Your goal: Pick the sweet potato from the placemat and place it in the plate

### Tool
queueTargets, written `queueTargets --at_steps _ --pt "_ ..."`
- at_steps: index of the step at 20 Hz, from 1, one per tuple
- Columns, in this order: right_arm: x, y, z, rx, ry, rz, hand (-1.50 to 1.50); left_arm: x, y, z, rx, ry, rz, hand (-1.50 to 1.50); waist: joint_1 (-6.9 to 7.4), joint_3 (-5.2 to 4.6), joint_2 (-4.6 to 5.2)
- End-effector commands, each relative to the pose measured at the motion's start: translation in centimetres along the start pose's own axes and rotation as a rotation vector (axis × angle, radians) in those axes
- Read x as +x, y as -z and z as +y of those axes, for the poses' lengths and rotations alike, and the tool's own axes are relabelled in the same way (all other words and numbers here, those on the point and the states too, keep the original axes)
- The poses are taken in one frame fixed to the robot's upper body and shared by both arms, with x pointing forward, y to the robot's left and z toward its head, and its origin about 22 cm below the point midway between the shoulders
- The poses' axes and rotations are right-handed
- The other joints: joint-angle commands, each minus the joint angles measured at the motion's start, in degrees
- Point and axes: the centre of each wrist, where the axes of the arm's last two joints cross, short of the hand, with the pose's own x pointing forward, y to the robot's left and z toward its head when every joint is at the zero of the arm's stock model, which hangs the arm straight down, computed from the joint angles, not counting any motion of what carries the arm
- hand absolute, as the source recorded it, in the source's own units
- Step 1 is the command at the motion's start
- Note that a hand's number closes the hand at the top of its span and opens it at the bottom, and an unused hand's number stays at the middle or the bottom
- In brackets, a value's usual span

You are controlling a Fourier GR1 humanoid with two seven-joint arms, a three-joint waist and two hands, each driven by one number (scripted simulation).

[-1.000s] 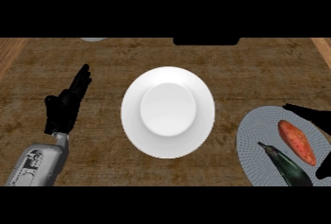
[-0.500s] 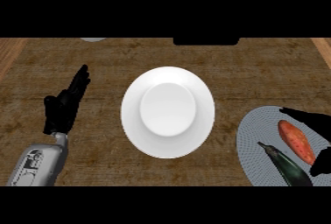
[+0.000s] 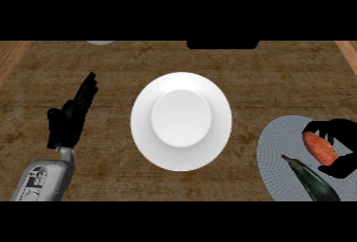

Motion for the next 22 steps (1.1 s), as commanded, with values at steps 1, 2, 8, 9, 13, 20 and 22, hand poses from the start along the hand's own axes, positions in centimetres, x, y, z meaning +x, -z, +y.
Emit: queueTargets --at_steps 1,2,8,9,13,20,22 --pt "0.7 0.6 -0.7 -0.024 -0.003 -0.016 1.50 0.1 1.8 -0.3 -0.017 0.001 0.001 0.00 -0.26 0.09 0.10" --pt "0.5 -0.6 1.5 -0.042 0.038 0.104 1.50 0.3 1.0 -0.8 0.023 0.003 0.002 0.00 -0.68 0.07 -0.02" --pt "3.8 -1.6 8.6 -0.204 0.213 0.519 1.50 -1.2 -0.3 1.6 0.088 0.017 0.059 0.00 -5.95 -0.30 -1.49" --pt "4.5 -2.5 8.6 -0.247 0.228 0.534 1.50 -1.5 -0.7 2.0 0.086 -0.003 0.061 0.00 -5.69 -0.34 -1.68" --pt "9.7 -5.2 6.7 -0.497 0.234 0.519 1.50 -0.5 -0.2 2.3 0.082 0.013 0.045 0.00 -5.48 -0.32 -1.48" --pt "18.1 -11.5 3.9 -0.914 0.212 0.338 1.50 -0.4 -0.8 1.1 0.043 0.004 0.035 0.00 -2.58 -0.08 -0.91" --pt "20.4 -13.4 3.4 -0.951 0.193 0.292 1.50 0.2 -1.1 0.7 0.001 -0.007 0.033 0.00 -1.55 -0.06 -0.72"
